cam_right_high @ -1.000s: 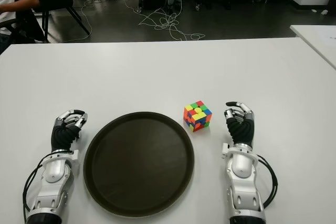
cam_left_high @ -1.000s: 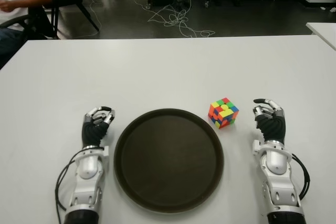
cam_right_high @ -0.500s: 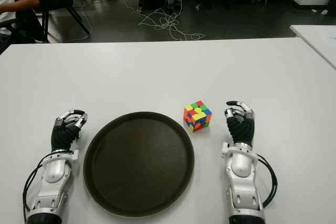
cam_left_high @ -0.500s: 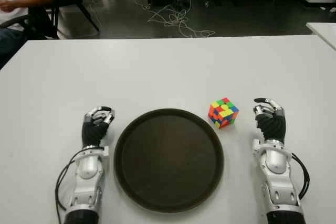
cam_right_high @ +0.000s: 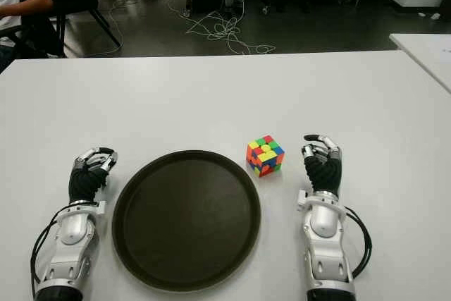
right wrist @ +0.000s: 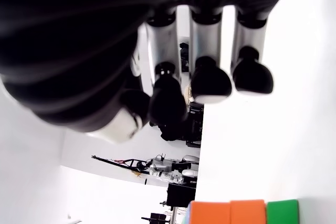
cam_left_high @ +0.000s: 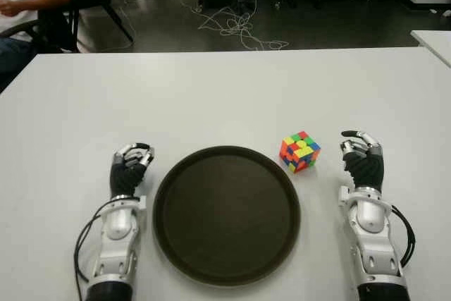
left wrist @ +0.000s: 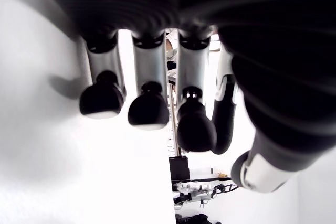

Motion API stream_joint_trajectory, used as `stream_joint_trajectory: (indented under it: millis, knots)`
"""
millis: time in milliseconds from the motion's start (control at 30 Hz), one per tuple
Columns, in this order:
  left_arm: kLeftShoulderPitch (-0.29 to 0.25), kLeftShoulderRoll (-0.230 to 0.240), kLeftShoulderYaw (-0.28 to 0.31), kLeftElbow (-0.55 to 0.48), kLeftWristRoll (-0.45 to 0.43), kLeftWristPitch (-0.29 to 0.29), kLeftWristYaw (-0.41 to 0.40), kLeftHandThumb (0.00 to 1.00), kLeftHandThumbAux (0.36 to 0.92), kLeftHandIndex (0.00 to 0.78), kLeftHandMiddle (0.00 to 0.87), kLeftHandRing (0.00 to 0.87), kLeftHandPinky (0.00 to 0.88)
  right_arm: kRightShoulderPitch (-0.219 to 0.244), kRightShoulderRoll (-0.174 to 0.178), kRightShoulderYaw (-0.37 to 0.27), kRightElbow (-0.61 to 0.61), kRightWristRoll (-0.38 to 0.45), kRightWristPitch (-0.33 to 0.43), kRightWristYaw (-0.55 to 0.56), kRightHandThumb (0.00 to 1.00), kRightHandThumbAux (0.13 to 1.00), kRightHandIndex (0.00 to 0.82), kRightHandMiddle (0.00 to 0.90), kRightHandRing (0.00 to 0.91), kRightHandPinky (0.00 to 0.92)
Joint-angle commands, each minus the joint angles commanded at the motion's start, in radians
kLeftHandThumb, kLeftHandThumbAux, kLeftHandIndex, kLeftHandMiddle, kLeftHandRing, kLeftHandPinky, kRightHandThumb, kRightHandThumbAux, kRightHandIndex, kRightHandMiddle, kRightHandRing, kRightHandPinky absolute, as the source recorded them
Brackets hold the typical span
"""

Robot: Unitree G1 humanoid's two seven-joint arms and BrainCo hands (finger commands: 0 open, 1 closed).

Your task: Pick up the Rubik's Cube and put it in the plate

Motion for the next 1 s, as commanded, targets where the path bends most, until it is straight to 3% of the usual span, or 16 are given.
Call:
stream_joint_trajectory:
  millis: [100,200,300,333,367,400,500,600,733,1000]
  knots:
    - [-0.001,0.0,0.001,0.004,-0.003,-0.003,-0.002,0.717,0.7,0.445,0.814,0.824,0.814,0.006,-0.015,0.016,0.014,-0.027,-0.043,0.002,0.691,0.729,0.438,0.806,0.809,0.801]
    - [-0.002,-0.001,0.003,0.008,-0.005,-0.007,-0.002,0.717,0.7,0.445,0.815,0.825,0.815,0.01,-0.028,0.031,0.028,-0.053,-0.086,0.003,0.683,0.733,0.431,0.683,0.69,0.658]
    - [-0.002,-0.002,0.003,0.011,-0.006,-0.01,-0.001,0.717,0.7,0.445,0.817,0.827,0.817,0.011,-0.045,0.044,0.046,-0.08,-0.132,0.002,0.671,0.739,0.414,0.477,0.485,0.423]
    - [-0.002,-0.003,0.003,0.012,-0.006,-0.013,-0.001,0.717,0.7,0.445,0.817,0.827,0.817,0.012,-0.051,0.053,0.051,-0.091,-0.151,0.002,0.67,0.74,0.412,0.457,0.464,0.402]
    - [-0.002,-0.004,0.003,0.015,-0.006,-0.02,0.001,0.717,0.7,0.445,0.819,0.829,0.822,0.012,-0.068,0.066,0.062,-0.111,-0.184,0.008,0.436,0.755,0.332,0.384,0.388,0.32]
    - [-0.002,-0.005,0.004,0.018,-0.006,-0.025,0.001,0.718,0.699,0.445,0.82,0.831,0.826,0.012,-0.081,0.076,0.071,-0.126,-0.209,0.012,0.279,0.773,0.237,0.282,0.278,0.221]
    - [-0.003,-0.008,0.005,0.024,-0.009,-0.036,0.002,0.718,0.699,0.445,0.822,0.834,0.83,0.008,-0.112,0.094,0.095,-0.155,-0.256,0.021,0.091,0.808,0.11,0.144,0.13,0.092]
    - [-0.004,-0.009,0.007,0.03,-0.012,-0.045,0.003,0.718,0.699,0.445,0.822,0.835,0.831,0.004,-0.142,0.107,0.119,-0.18,-0.294,0.031,0.029,0.855,0.037,0.06,0.042,0.03]
    - [-0.004,-0.011,0.009,0.028,-0.017,-0.039,0.001,0.718,0.699,0.445,0.822,0.834,0.828,-0.012,-0.181,0.116,0.176,-0.197,-0.356,0.042,0.007,0.891,0.009,0.018,0.011,0.007]
    - [0.001,-0.01,0.009,0.018,-0.023,-0.027,-0.008,0.718,0.699,0.445,0.821,0.832,0.829,-0.029,-0.204,0.122,0.249,-0.209,-0.429,0.028,0.0,0.896,0.0,0.0,0.0,0.0]
